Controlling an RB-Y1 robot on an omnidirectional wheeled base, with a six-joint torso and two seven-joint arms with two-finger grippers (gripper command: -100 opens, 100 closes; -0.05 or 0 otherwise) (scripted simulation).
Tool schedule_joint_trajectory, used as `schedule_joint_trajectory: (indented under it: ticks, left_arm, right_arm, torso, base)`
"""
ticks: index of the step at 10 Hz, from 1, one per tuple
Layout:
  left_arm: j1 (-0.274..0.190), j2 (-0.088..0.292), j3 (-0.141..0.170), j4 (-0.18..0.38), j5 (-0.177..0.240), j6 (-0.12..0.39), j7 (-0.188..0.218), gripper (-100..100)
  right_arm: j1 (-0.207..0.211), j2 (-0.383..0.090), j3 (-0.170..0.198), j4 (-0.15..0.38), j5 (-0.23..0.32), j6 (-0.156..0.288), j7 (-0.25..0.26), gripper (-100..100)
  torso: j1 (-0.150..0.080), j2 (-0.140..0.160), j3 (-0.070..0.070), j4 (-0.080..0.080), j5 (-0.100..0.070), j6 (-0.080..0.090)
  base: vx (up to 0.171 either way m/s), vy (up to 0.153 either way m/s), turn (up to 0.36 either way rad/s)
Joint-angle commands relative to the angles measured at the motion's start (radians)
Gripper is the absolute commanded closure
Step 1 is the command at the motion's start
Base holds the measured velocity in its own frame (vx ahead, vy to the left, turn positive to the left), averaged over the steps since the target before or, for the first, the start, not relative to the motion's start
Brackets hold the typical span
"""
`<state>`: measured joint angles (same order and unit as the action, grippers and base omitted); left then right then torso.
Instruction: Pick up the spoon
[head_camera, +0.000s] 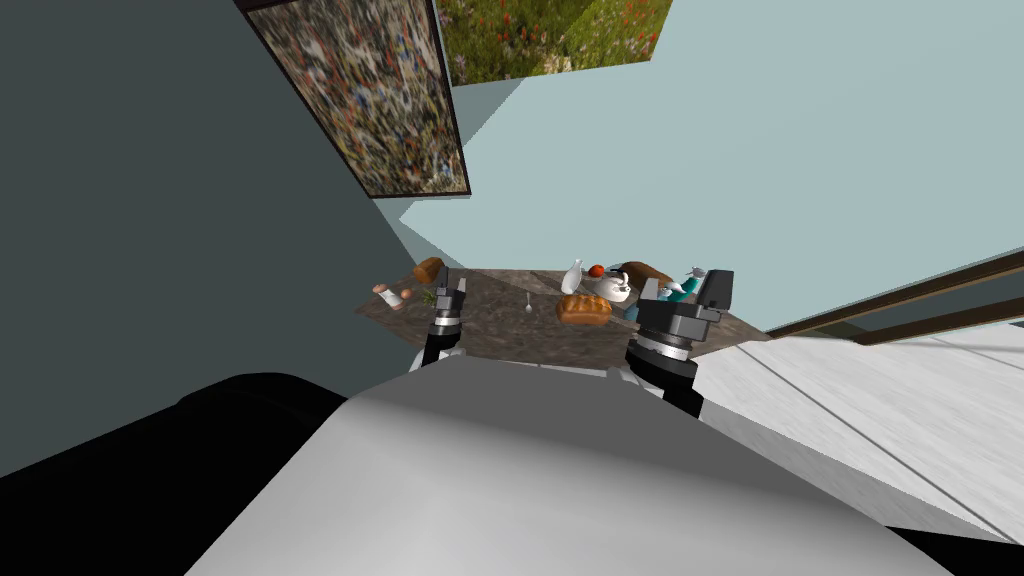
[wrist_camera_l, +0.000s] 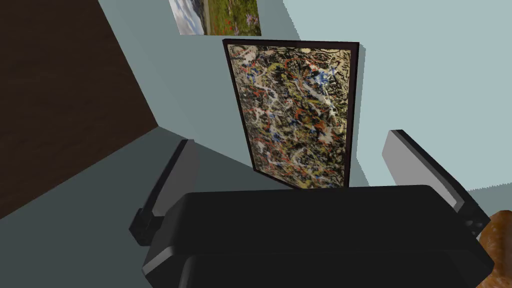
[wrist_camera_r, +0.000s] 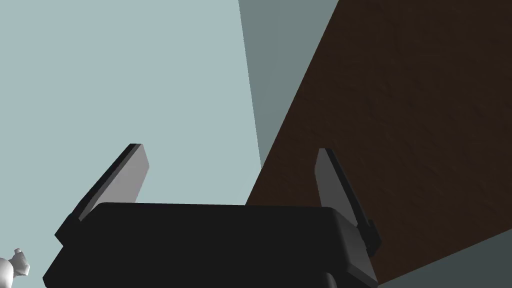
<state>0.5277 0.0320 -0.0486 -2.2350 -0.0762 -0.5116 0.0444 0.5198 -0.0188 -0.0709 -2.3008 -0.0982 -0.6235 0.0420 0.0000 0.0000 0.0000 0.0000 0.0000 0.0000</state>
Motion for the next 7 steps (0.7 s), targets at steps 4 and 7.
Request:
schedule_joint_trajectory:
  ticks: [4, 7]
  left_arm:
    - [-0.027, 0.130, -0.011, 0.045, 0.024, 0.069, -0.007, -100]
    - [-0.045, 0.204, -0.019, 0.073, 0.041, 0.114, -0.013, -100]
  right_arm:
    - [0.000, 0.000, 0.000, 0.000, 0.000, 0.000, 0.000, 0]
    - [0.000, 0.000, 0.000, 0.000, 0.000, 0.000, 0.000, 0]
  torso:
    - [-0.003, 0.000, 0.000, 0.000, -0.001, 0.000]
    - [-0.003, 0.001, 0.000, 0.000, -0.001, 0.000]
  base:
    - [-0.007, -0.040, -0.050]
    - [-0.011, -0.050, -0.050]
